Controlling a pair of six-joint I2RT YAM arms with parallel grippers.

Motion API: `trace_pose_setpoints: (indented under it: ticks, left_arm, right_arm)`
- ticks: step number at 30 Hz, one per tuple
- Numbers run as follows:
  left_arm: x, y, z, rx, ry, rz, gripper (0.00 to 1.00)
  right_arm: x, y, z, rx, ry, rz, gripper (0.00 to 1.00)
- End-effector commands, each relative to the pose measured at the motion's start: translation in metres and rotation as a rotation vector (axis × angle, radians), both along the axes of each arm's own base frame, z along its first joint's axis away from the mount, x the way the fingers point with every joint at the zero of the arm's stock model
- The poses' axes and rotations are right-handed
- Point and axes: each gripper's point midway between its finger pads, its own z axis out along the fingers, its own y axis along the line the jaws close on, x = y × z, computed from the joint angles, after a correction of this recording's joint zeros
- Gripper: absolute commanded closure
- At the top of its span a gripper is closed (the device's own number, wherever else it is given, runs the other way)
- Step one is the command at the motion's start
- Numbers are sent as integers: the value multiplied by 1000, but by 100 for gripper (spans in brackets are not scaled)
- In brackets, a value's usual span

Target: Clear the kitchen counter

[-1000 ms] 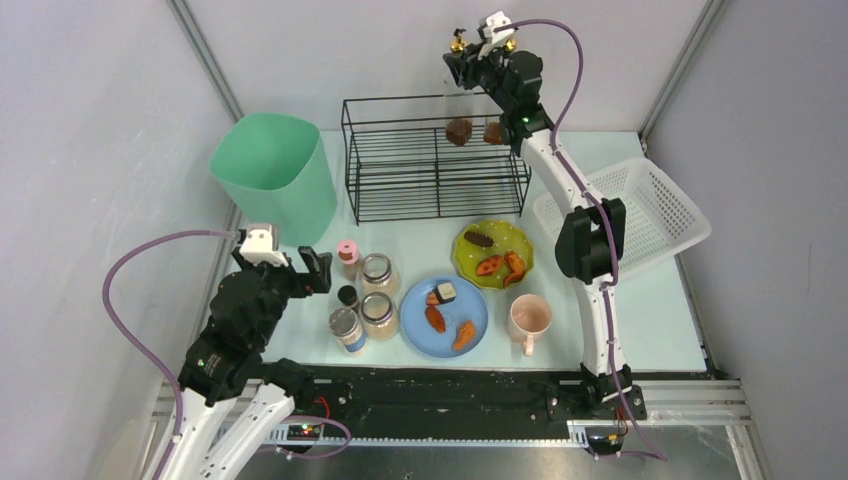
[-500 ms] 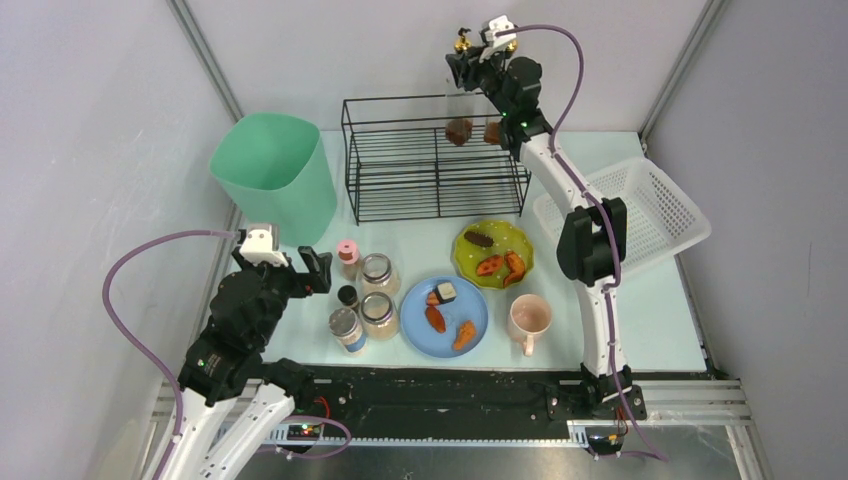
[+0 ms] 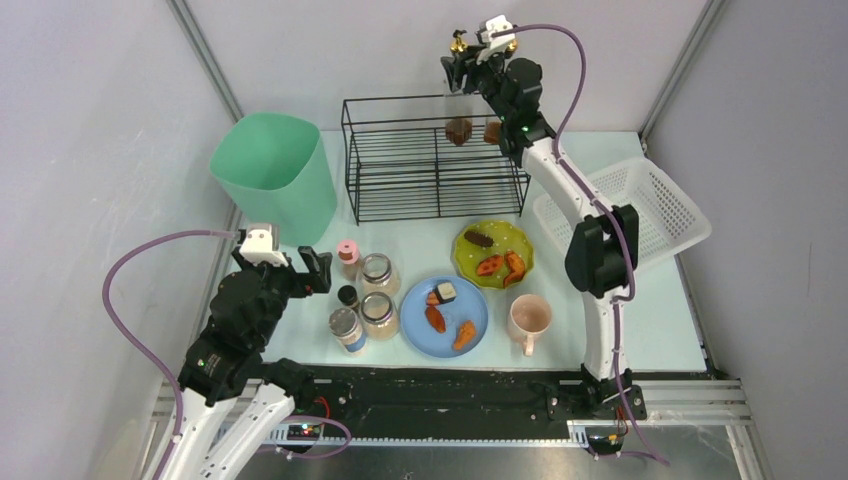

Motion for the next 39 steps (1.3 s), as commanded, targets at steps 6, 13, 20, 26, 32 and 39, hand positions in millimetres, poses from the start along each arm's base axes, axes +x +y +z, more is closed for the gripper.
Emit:
trace_pose_setpoints:
  ticks: [6, 13, 20, 26, 32, 39]
  left_arm:
    - [2, 0, 4, -5, -19, 3, 2]
    - [2, 1, 4, -5, -21, 7, 2]
    - [2, 1, 4, -4, -21, 6, 2]
    - [1, 4, 7, -7, -33, 18, 2]
    - [-2, 8, 11, -16, -56, 33, 2]
    - [-2, 8, 11, -21, -55, 35, 2]
  right_arm:
    - [-49, -29, 70, 36, -109, -79, 35]
    - [-82, -40, 58, 10, -91, -104, 34]
    - [-157, -13, 29, -113, -109, 8, 33]
    - [-206, 13, -16, -244, -18, 58, 22]
    - [-244, 24, -59, -299, 194, 24, 19]
    - [-273, 20, -94, -383, 259, -373, 2]
